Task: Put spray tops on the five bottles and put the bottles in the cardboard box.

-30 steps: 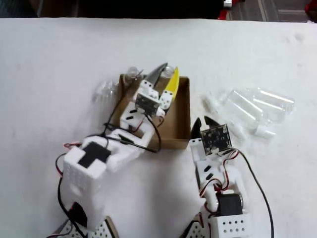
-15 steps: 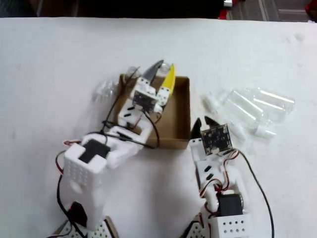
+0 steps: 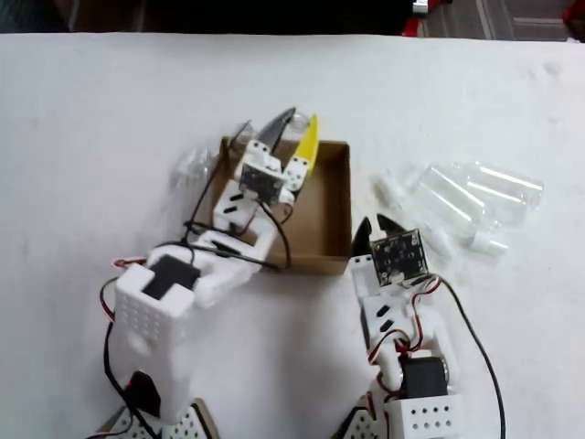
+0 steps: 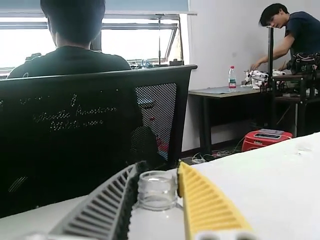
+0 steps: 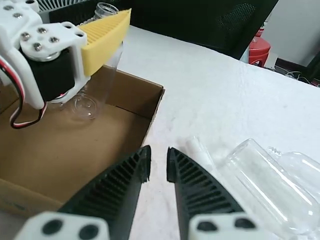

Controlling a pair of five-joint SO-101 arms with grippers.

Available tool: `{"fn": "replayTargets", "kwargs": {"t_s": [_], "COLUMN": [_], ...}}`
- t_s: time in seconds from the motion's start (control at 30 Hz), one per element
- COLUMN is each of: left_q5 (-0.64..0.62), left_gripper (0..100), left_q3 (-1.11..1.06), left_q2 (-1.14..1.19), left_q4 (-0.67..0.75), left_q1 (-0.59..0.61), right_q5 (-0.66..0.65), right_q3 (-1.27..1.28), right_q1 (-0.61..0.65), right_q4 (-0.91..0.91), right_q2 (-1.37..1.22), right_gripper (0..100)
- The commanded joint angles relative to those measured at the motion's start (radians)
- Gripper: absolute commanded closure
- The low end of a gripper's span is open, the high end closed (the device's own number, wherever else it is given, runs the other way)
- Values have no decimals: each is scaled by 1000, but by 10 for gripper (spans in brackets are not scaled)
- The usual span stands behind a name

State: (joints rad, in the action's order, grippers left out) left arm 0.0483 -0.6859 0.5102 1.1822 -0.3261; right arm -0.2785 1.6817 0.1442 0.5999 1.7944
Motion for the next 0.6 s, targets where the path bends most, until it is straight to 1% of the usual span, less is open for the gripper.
{"fn": "replayTargets", "kwargs": {"t_s": [0.0,0.13,0.33,0.57], "left_q5": [0,-40,-46,-46], "left_gripper": [796,802,818,819], "left_q3": [48,48,46,14], "left_q2": [-10,-12,-15,-113], "left_q4": [-48,-43,-43,-25], "left_q1": [15,19,24,2], "right_q5": [-11,-11,-11,-11], "right_q3": [9,9,9,9], "right_q1": [-7,-7,-7,-7], "right_q4": [-2,-2,-2,-4], "right_q2": [-2,-2,-2,-2], "right_gripper": [956,956,956,956]}}
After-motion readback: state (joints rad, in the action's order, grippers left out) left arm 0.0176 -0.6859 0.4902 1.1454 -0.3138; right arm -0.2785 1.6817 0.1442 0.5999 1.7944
